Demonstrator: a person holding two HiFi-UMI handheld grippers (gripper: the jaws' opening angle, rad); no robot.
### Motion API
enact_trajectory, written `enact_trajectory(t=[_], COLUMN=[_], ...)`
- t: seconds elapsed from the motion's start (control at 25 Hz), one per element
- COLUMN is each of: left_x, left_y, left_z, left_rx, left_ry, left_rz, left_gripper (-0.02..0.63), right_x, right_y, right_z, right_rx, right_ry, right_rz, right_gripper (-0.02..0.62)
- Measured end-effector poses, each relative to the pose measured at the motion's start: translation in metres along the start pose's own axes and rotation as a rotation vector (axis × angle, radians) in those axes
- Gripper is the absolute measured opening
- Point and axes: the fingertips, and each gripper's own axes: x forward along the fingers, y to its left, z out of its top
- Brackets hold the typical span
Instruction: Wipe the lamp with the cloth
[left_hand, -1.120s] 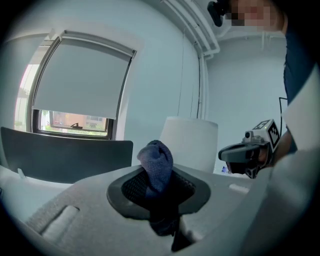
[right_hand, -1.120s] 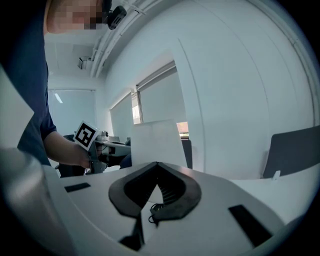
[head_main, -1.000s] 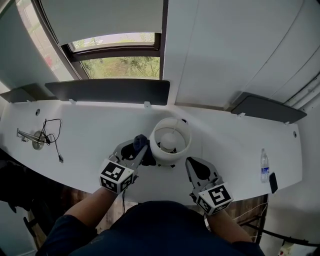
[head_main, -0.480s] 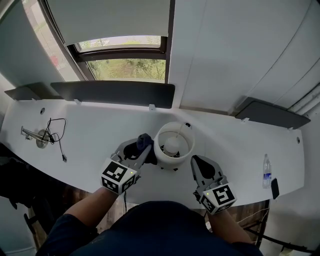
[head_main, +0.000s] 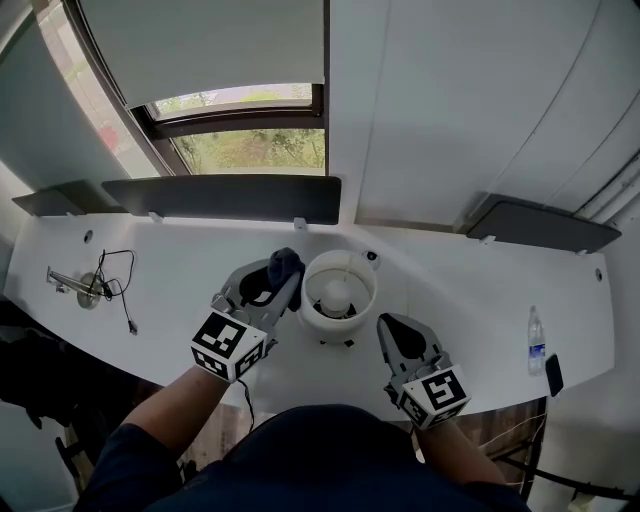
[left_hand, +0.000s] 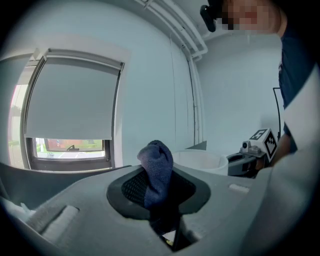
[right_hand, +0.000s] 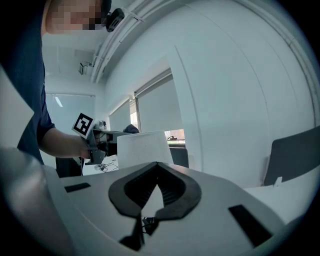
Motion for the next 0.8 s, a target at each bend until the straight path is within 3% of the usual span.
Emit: enact_trajectory(t=[0.32,0.8], left_x=[0.02,0.044], left_y=[0.004,0.017], left_z=[0.024,-0.036], left_rx=[0.067,-0.014], left_ry=[-0.03,0.054], left_rz=[-0.023,-0.019], left_gripper=[0.086,0.086], right_x=[-0.007,-0.034], right_y=[-0.003,-0.014], right_z=[-0.001,-0.023], right_rx=[0.012,0.019], right_ry=[0.011,0.055], right_rz=[-0.024,-0.068], right_gripper=[0.011,0.011])
